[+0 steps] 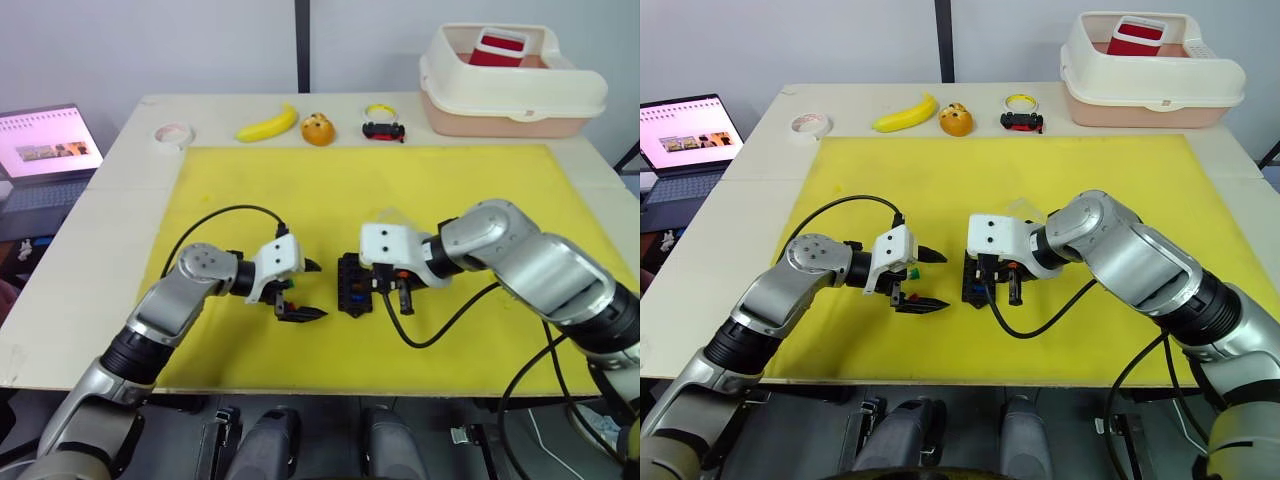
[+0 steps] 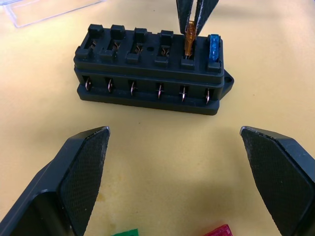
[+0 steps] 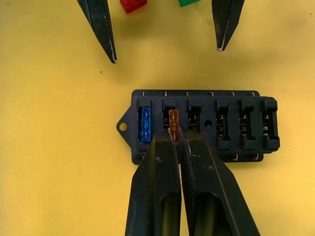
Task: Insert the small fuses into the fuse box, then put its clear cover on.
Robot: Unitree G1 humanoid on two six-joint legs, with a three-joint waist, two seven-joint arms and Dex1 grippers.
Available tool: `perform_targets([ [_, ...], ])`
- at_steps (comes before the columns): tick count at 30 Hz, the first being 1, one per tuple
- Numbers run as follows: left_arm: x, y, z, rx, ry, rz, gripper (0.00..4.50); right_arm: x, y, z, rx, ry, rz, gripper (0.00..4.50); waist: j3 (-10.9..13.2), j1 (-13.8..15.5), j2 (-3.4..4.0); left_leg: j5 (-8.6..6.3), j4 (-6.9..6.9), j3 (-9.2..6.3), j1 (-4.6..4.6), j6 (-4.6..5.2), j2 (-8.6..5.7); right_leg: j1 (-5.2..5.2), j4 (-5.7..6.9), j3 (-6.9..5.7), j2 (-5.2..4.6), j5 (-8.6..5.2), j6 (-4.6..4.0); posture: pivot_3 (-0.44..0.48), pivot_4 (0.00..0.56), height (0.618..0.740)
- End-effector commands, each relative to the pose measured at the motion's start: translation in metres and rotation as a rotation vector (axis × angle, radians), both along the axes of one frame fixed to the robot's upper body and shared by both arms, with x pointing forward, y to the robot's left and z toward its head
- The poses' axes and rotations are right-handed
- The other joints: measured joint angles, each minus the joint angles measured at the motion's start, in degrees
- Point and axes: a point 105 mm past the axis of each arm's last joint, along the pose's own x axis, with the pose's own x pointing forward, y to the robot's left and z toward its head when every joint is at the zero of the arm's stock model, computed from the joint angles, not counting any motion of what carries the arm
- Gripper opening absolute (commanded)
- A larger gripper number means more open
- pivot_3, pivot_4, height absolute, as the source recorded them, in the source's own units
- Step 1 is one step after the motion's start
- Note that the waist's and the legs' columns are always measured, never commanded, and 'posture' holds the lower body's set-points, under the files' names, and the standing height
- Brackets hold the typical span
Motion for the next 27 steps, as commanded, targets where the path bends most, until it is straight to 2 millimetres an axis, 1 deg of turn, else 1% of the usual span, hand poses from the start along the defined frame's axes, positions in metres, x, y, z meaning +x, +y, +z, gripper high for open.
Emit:
perform_targets([
  [1,-0.001,-0.002,0.009,-0.014,-0.044,-0.01,4.46,0.001,0.002,0.003,-0.01,-0.015,0.006,0.0,0.0,0.0,0.0,0.0,0.0,0.0,0.0,0.0,0.0,0.0,0.0,0.0,0.0,0.0,0.0,0.0,0.15,0.74],
  [12,-0.001,-0.003,0.008,-0.014,-0.047,-0.005,4.46,-0.003,0.008,-0.007,-0.036,0.025,0.035,0.0,0.0,0.0,0.0,0.02,0.0,0.0,0.0,-0.03,0.0,-0.01,0.02,0.0,0.01,0.0,0.0,0.0,0.15,0.74],
  [19,-0.001,-0.003,0.008,-0.017,-0.048,0.0,4.46,0.0,0.005,-0.012,-0.1,-0.011,0.06,0.0,0.0,-0.1,0.0,0.02,0.0,0.0,0.01,-0.03,0.0,0.0,0.03,0.0,0.01,0.0,0.0,0.0,0.15,0.74],
  [27,-0.002,-0.005,0.008,-0.021,-0.046,-0.003,4.46,0.001,0.006,-0.011,-0.106,-0.003,0.054,0.0,0.0,0.0,-0.01,0.02,0.02,-0.01,0.01,-0.03,0.0,0.0,0.04,0.0,0.01,0.0,0.0,0.0,0.15,0.74],
])
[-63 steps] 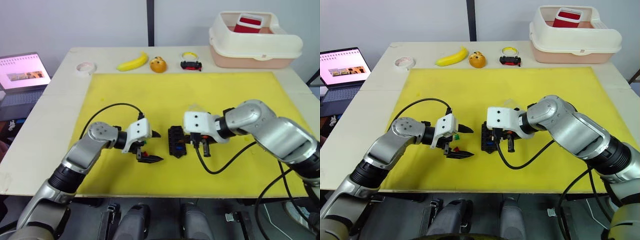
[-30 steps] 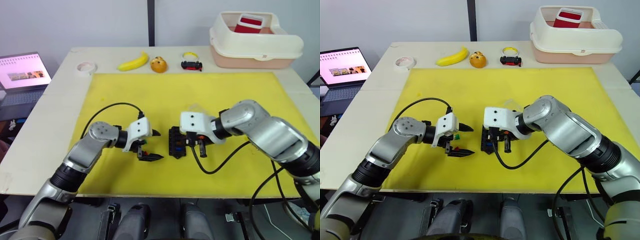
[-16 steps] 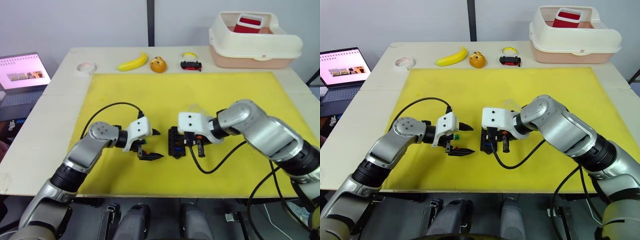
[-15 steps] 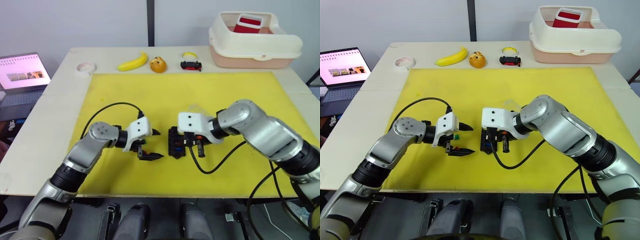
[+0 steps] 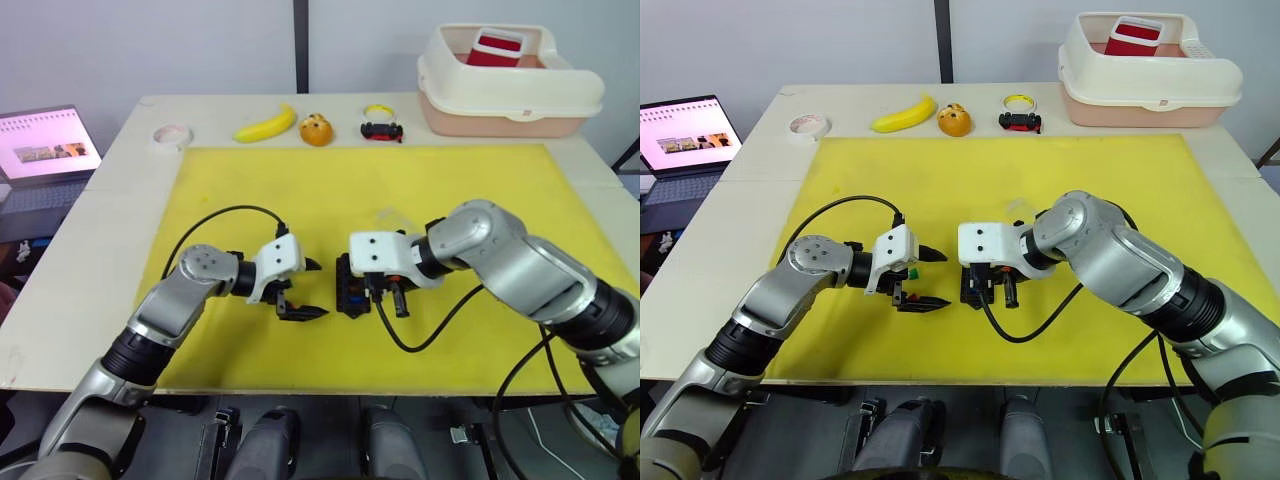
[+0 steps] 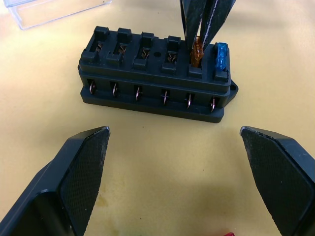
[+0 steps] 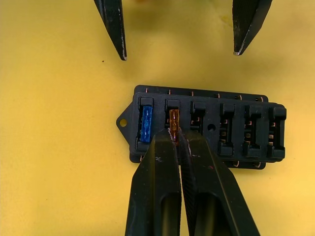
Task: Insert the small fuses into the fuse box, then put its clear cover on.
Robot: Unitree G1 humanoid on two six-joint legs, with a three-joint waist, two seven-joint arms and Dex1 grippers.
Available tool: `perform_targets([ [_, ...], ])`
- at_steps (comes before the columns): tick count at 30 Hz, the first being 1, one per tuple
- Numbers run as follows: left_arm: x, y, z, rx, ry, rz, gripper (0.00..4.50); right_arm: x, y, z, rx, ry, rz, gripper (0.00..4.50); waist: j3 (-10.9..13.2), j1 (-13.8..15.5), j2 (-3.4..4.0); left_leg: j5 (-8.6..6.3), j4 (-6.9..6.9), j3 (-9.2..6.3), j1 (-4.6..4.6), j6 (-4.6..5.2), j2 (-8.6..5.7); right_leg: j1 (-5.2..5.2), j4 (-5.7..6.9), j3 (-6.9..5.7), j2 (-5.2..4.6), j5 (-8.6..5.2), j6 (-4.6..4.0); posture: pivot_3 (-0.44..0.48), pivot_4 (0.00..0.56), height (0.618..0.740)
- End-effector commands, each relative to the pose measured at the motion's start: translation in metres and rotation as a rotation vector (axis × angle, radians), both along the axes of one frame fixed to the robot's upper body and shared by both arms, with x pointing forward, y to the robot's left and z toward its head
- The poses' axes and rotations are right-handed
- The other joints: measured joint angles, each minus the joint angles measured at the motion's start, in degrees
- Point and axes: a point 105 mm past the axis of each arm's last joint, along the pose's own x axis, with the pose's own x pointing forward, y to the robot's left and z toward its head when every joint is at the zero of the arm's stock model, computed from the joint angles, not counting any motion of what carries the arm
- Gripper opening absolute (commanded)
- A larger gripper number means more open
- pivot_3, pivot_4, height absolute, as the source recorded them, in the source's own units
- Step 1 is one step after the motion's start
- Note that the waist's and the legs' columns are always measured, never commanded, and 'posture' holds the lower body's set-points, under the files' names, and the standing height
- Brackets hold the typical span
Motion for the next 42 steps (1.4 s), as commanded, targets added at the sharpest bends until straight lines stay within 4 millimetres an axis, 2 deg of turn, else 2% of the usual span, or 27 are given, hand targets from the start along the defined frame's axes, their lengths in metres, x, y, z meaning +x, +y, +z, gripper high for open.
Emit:
perform_targets([
  [1,-0.003,-0.004,0.009,-0.012,-0.042,-0.02,4.46,0.0,0.0,-0.005,-0.02,0.02,-0.008,0.0,0.0,0.0,0.0,0.0,0.0,0.0,0.0,-0.01,0.0,0.0,0.0,0.0,0.0,0.0,0.0,0.0,0.15,0.74],
  [7,-0.004,-0.005,0.009,-0.011,-0.041,-0.024,4.46,0.0,0.001,-0.004,-0.015,0.016,-0.009,0.0,0.0,0.0,0.0,0.0,0.0,0.0,0.0,-0.01,0.0,0.0,0.0,0.0,0.0,0.0,0.0,0.0,0.15,0.74],
  [10,-0.004,-0.005,0.009,-0.012,-0.04,-0.025,4.5,0.0,0.004,0.001,0.004,0.013,-0.013,1.05,0.0,0.0,0.0,0.0,0.0,0.0,0.0,-0.01,0.0,0.0,0.01,0.0,0.0,0.0,0.0,0.0,0.15,0.74],
  [11,-0.004,-0.005,0.009,-0.012,-0.039,-0.026,4.5,0.001,0.005,0.003,0.013,0.009,-0.017,1.53,0.0,0.0,0.0,0.01,0.0,0.0,0.0,-0.01,0.0,0.0,0.01,0.0,0.0,0.0,0.0,0.0,0.15,0.74],
  [27,-0.002,-0.004,0.009,-0.01,-0.043,-0.019,4.5,0.007,0.004,0.036,0.12,-0.035,-0.061,1.53,0.0,0.0,0.0,0.01,0.0,0.0,0.0,-0.02,-0.01,-0.01,0.0,0.0,-0.01,0.0,0.0,0.0,0.15,0.74],
  [31,-0.001,-0.002,0.009,-0.011,-0.045,-0.012,4.5,-0.001,0.005,0.047,0.201,-0.009,-0.059,1.53,0.0,0.0,0.0,0.01,0.0,0.0,0.0,-0.02,-0.01,-0.01,0.0,0.0,-0.01,0.0,0.0,0.0,0.15,0.74],
  [34,-0.001,0.0,0.01,-0.01,-0.046,-0.008,4.5,-0.009,0.001,0.043,0.229,-0.021,-0.031,1.53,0.0,0.2,0.0,0.0,0.0,-0.01,0.0,-0.01,-0.01,0.0,-0.01,0.0,-0.01,0.0,0.0,0.0,0.15,0.74],
  [37,0.0,0.002,0.011,-0.014,-0.046,-0.005,4.5,-0.012,-0.003,0.033,0.299,-0.048,-0.018,0.67,0.0,0.2,-0.01,-0.01,0.03,-0.01,0.0,0.02,-0.02,0.05,-0.03,-0.01,-0.02,0.0,0.0,0.0,0.15,0.74],
  [38,0.0,0.002,0.012,-0.016,-0.046,-0.005,4.5,-0.015,-0.002,0.032,0.342,-0.042,-0.01,0.15,0.0,0.2,-0.01,-0.01,0.02,0.0,0.0,0.02,-0.02,0.05,-0.03,0.0,-0.02,0.0,0.0,0.0,0.15,0.74],
  [42,0.001,0.002,0.013,-0.018,-0.046,-0.005,4.5,-0.015,-0.003,0.026,0.45,-0.066,-0.025,0.03,0.0,0.0,-0.01,-0.01,0.02,0.0,0.0,0.02,-0.01,0.02,0.01,0.0,-0.01,0.0,0.0,0.0,0.15,0.74],
])
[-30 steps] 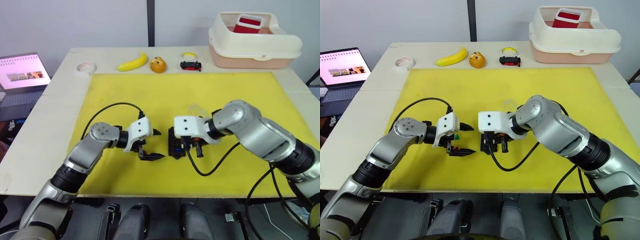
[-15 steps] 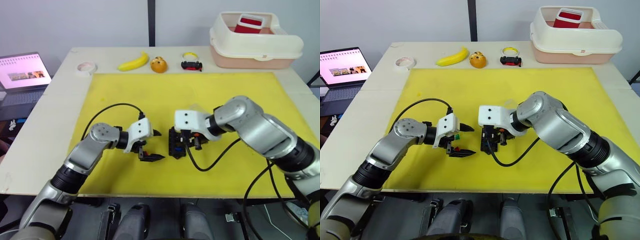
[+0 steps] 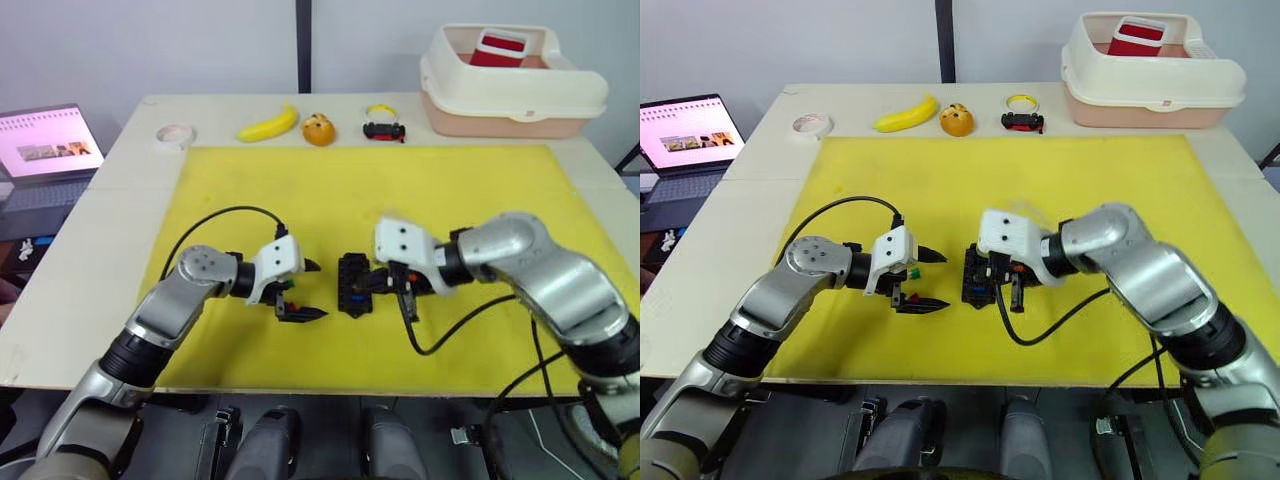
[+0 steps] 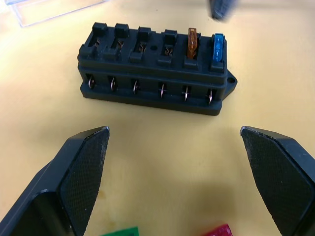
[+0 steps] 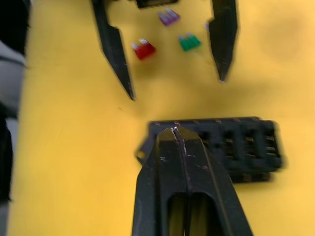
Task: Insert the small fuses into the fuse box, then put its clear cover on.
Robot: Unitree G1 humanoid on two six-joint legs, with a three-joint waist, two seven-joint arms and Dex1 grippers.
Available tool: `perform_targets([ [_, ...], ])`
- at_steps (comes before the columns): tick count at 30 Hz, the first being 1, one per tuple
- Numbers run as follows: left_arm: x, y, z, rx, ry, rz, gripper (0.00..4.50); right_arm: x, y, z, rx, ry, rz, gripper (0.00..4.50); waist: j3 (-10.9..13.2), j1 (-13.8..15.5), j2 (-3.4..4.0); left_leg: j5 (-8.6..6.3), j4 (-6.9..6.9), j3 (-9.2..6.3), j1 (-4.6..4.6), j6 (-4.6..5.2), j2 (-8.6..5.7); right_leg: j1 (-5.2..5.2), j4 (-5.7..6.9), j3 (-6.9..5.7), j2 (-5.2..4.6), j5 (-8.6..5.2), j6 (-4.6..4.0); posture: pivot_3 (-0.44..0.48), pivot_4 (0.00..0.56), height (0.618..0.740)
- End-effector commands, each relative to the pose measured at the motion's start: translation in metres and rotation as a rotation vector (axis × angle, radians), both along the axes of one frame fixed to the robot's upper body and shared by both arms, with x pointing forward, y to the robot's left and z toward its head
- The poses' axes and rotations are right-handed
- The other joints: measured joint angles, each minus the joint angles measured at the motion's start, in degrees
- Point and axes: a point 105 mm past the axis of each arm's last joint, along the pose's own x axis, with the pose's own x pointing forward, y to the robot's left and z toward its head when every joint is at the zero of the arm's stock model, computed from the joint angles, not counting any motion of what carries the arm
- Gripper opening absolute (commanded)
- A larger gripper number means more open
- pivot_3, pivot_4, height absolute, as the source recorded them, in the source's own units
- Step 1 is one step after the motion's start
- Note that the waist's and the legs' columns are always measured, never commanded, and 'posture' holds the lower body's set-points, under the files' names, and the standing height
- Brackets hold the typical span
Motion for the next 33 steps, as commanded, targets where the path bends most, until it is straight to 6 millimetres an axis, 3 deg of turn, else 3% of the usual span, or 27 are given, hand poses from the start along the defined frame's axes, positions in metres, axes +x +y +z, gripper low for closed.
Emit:
perform_targets([
  [1,0.003,0.001,0.014,-0.022,-0.044,-0.002,4.5,0.003,0.0,0.013,0.089,-0.101,-0.019,0.03,0.0,0.0,0.0,0.01,0.0,0.0,0.0,-0.02,0.0,0.0,0.0,0.0,0.0,0.0,0.0,0.0,0.15,0.74],
  [15,0.002,0.001,0.013,-0.011,-0.044,-0.011,4.5,0.005,-0.004,-0.008,0.179,-0.013,-0.085,0.03,0.0,0.0,0.0,0.01,0.01,-0.01,0.0,-0.02,-0.01,0.02,-0.01,0.0,0.0,0.0,0.0,0.0,0.15,0.74],
  [23,0.002,0.0,0.014,-0.013,-0.046,-0.01,4.5,0.012,-0.007,-0.029,0.177,0.042,-0.126,0.03,0.0,0.0,0.0,0.02,0.01,-0.01,0.0,-0.03,-0.01,0.02,0.0,0.0,0.0,0.0,0.0,0.0,0.15,0.74],
  [28,0.002,0.0,0.014,-0.011,-0.05,-0.009,4.5,0.009,-0.013,-0.053,0.112,0.078,-0.124,0.03,0.0,0.0,0.0,0.01,0.01,-0.02,0.04,-0.02,-0.01,0.06,-0.01,-0.01,0.0,0.0,0.0,0.0,0.15,0.74],
  [33,0.002,0.001,0.014,-0.011,-0.052,-0.007,4.5,0.009,-0.015,-0.06,0.079,0.075,-0.116,0.03,0.0,0.0,0.0,0.0,0.0,-0.03,0.22,0.01,0.0,0.26,-0.03,-0.01,0.01,0.0,0.0,0.0,0.15,0.74],
])
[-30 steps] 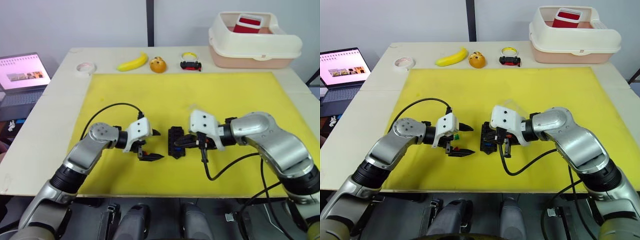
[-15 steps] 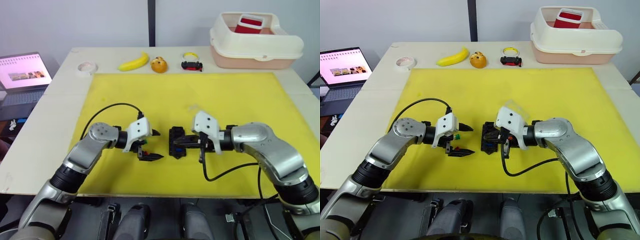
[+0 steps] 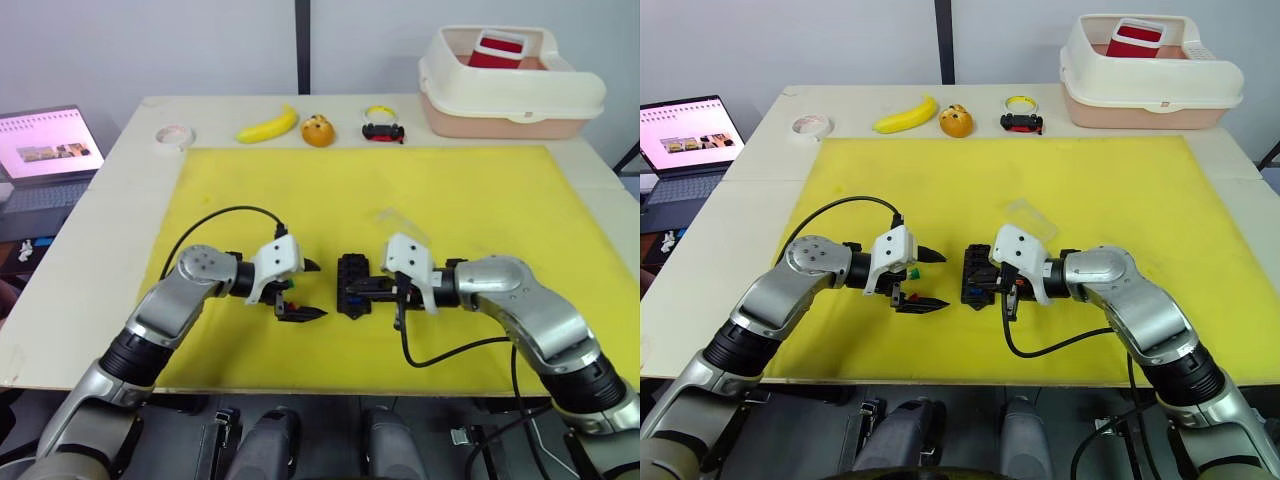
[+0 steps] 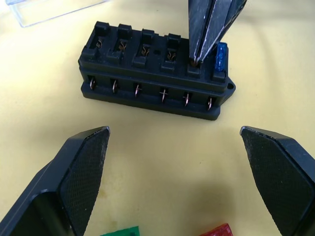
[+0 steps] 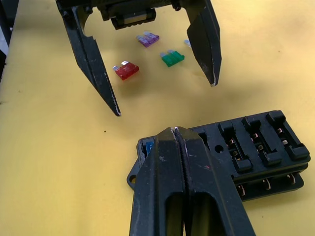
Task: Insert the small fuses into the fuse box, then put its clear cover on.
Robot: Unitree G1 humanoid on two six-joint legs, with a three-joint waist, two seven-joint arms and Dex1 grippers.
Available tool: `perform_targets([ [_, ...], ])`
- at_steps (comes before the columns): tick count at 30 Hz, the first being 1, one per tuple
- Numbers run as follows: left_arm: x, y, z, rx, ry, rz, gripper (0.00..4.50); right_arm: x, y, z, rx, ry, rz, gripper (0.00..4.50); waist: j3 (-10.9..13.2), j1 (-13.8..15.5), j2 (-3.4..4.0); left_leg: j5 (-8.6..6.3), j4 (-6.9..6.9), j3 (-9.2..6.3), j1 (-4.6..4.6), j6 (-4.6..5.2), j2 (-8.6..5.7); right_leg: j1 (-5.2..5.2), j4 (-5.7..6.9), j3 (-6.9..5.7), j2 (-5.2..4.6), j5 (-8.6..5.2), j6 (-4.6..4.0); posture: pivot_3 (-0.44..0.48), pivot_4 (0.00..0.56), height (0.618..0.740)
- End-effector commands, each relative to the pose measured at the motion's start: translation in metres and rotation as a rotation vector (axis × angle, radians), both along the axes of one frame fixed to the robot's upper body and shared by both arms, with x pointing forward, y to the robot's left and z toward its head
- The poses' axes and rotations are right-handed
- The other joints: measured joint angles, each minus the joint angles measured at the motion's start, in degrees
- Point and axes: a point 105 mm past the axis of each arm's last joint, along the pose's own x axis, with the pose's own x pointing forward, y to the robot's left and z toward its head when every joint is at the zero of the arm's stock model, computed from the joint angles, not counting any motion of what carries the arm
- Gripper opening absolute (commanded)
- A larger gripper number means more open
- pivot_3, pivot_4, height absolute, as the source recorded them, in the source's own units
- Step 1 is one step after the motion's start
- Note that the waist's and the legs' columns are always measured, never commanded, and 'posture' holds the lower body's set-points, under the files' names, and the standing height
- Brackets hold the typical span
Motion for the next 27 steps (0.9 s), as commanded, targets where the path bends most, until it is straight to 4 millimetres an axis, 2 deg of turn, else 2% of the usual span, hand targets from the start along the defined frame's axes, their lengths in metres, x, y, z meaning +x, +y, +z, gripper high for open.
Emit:
perform_targets([
  [1,0.002,0.0,0.015,-0.014,-0.059,-0.005,4.5,-0.002,-0.01,-0.025,-0.083,0.061,-0.023,0.03,0.0,0.0,-0.01,0.0,0.0,0.0,0.0,0.0,0.0,0.0,0.0,0.0,0.0,0.0,0.0,0.0,0.15,0.74],
  [6,0.003,0.0,0.016,-0.017,-0.061,-0.005,4.5,0.001,-0.013,-0.029,-0.107,0.047,-0.029,0.03,0.0,0.0,-0.02,0.0,0.0,-0.01,0.05,0.0,0.0,0.07,-0.02,-0.01,0.0,0.0,0.0,0.0,0.15,0.74],
  [8,0.003,0.0,0.017,-0.019,-0.061,-0.004,4.5,0.001,-0.01,-0.023,-0.085,0.04,-0.02,0.03,0.0,0.0,-0.03,0.0,0.0,-0.02,0.05,0.0,0.0,0.08,-0.02,-0.02,0.0,0.0,0.0,0.0,0.15,0.74],
  [14,0.003,0.002,0.023,-0.042,-0.051,-0.005,4.5,-0.003,0.001,0.021,0.038,0.001,0.022,0.03,0.0,0.1,-0.03,0.0,0.0,-0.03,0.04,0.0,-0.01,0.07,-0.03,-0.02,-0.01,0.0,0.0,0.0,0.15,0.74],
  [17,-0.003,0.002,0.039,-0.109,-0.036,-0.044,4.5,-0.005,0.002,0.061,0.11,-0.047,0.033,0.03,0.0,0.0,0.01,0.0,0.0,-0.03,-0.03,0.0,-0.01,-0.01,-0.02,-0.01,-0.01,0.0,0.0,0.0,0.15,0.74],
  [19,-0.005,0.005,0.051,-0.148,-0.025,-0.052,4.5,-0.006,-0.002,0.081,0.147,-0.06,0.028,0.03,0.0,-0.1,0.01,0.01,-0.01,-0.03,-0.09,-0.01,-0.01,-0.12,0.02,-0.01,0.0,0.0,0.0,0.0,0.15,0.74],
  [23,-0.007,0.026,0.069,-0.165,0.011,-0.035,4.5,-0.009,-0.016,0.097,0.104,-0.09,0.013,0.03,0.0,0.1,0.01,0.0,-0.03,-0.05,-0.09,0.0,0.01,-0.09,-0.02,-0.02,0.0,0.0,0.0,0.0,0.15,0.74],
  [27,-0.012,0.063,0.07,-0.059,0.032,0.004,4.5,-0.009,-0.045,0.087,-0.071,-0.12,-0.033,0.03,0.0,0.0,0.02,-0.01,-0.04,-0.02,-0.11,0.01,-0.01,-0.13,-0.03,-0.02,-0.01,0.0,0.0,0.0,0.15,0.74],
])
